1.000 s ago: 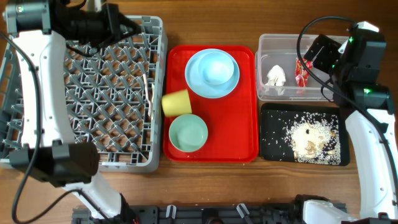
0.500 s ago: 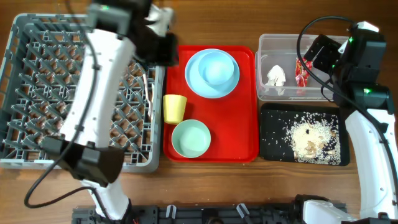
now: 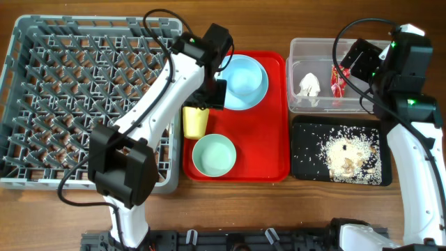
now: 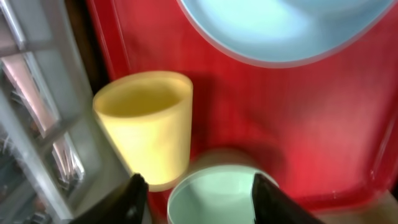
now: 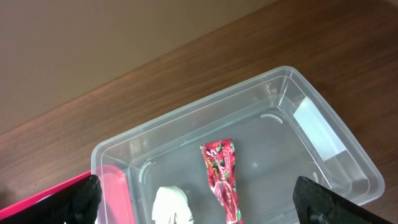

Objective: Sort waste into correct bins and load items into the dishwasher rack
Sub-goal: 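Reach the left gripper down and grasp the yellow cup rim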

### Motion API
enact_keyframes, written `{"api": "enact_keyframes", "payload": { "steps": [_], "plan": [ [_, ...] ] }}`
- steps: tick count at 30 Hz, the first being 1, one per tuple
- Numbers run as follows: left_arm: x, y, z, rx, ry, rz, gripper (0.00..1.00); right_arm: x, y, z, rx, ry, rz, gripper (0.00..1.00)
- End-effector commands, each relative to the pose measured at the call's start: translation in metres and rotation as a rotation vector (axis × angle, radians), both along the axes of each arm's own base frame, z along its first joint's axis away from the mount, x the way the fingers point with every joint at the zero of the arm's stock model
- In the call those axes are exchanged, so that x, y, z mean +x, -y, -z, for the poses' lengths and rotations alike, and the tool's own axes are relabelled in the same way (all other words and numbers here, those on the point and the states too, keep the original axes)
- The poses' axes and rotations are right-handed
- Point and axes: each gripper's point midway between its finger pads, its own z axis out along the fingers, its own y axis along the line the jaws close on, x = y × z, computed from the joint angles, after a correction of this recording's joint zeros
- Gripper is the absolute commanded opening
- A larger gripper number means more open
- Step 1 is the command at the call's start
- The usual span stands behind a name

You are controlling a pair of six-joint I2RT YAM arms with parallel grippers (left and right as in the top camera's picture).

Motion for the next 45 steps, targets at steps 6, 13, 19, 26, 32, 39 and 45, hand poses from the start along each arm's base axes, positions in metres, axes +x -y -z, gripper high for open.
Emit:
{"api": "enact_keyframes", "payload": {
  "steps": [6, 13, 19, 26, 32, 39, 45],
  "plan": [
    [0.034, -0.007, 0.010, 0.095, 0.153, 0.292, 0.57, 0.001, -0.001, 0.001, -0.007, -0.005, -0.015, 1.00],
    [0.018, -0.003, 0.021, -0.014, 0.046, 0.548, 0.66, 0.001, -0.001, 0.001, -0.007, -0.005, -0.015, 1.00],
    [0.020, -0.019, 0.037, -0.124, -0.032, 0.511, 0.63, 0.001, -0.001, 0.001, -0.007, -0.005, -0.015, 1.00],
    [0.003, -0.024, 0.036, -0.139, -0.101, 0.552, 0.57, 0.001, -0.001, 0.001, -0.007, -0.005, -0.015, 1.00],
    [0.001, -0.020, 0.036, -0.161, -0.105, 0.557, 0.52, 0.001, -0.001, 0.001, -0.007, -0.005, -0.015, 1.00],
    [0.010, -0.016, 0.043, -0.169, -0.079, 0.588, 0.46, 0.001, -0.001, 0.001, -0.007, -0.005, -0.015, 1.00],
    [-0.006, -0.022, 0.046, -0.165, -0.160, 0.581, 0.41, 0.001, -0.001, 0.001, -0.007, -0.005, -0.015, 1.00]
  ]
}}
